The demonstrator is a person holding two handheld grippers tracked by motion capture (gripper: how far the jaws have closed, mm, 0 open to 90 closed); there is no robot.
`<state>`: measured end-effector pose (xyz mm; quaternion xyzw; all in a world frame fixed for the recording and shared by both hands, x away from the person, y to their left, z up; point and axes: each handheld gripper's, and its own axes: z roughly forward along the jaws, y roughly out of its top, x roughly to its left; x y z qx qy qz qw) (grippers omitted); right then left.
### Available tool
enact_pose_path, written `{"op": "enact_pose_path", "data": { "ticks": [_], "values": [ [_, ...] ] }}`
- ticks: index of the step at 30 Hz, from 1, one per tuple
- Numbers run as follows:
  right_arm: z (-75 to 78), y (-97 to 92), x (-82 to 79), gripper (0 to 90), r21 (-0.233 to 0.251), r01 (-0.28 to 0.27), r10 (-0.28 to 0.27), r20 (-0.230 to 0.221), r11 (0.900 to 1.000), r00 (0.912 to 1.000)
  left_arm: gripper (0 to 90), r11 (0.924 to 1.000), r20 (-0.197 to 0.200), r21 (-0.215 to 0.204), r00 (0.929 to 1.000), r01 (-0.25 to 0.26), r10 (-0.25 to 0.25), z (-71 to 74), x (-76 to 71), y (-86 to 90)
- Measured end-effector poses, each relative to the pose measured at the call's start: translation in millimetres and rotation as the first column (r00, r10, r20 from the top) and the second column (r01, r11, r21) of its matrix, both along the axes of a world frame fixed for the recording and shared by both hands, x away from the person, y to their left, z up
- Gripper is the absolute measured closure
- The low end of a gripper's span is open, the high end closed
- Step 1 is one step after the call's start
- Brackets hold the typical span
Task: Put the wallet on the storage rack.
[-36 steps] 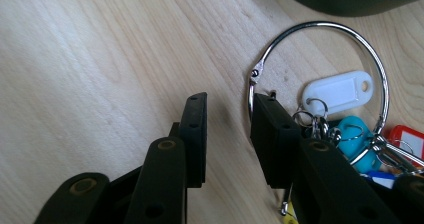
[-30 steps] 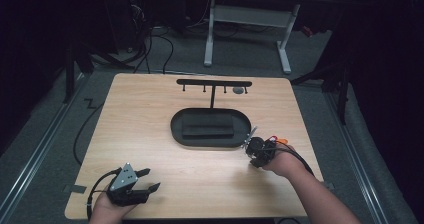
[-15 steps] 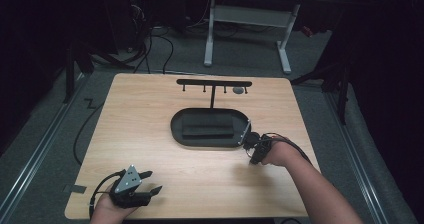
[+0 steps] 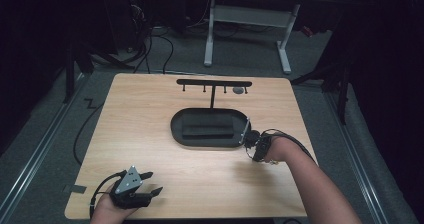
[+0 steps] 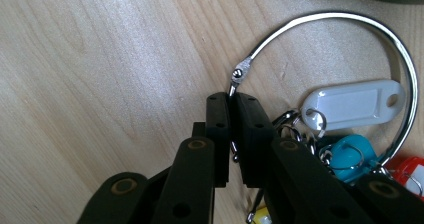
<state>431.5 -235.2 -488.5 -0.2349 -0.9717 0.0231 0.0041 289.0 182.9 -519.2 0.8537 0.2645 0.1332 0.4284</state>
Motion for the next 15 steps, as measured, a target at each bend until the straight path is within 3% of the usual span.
{"op": "enact_pose_path", "data": {
  "ticks": [4,8,15],
  "values": [
    [0.2,4.1,-4.2,86.4,-0.028,0.001,-0.001,0.025,0.9996,0.9997,38.4,1.0000,0.005,0.000,1.0000,0.001,-0.001,0.4,-1.0,-1.5],
    [0.0,2.6,-6.0,86.3,-0.014,0.027,-0.027,0.037,0.9995,0.9989,38.4,1.0000,0.005,0.000,1.0000,0.004,-0.004,0.6,-1.7,-2.3],
    [0.1,6.9,-11.9,87.2,-0.046,0.010,-0.006,0.078,0.9989,0.9970,38.4,1.0000,0.002,0.004,1.0000,0.007,-0.007,-0.2,-1.6,-3.4]
  ]
}}
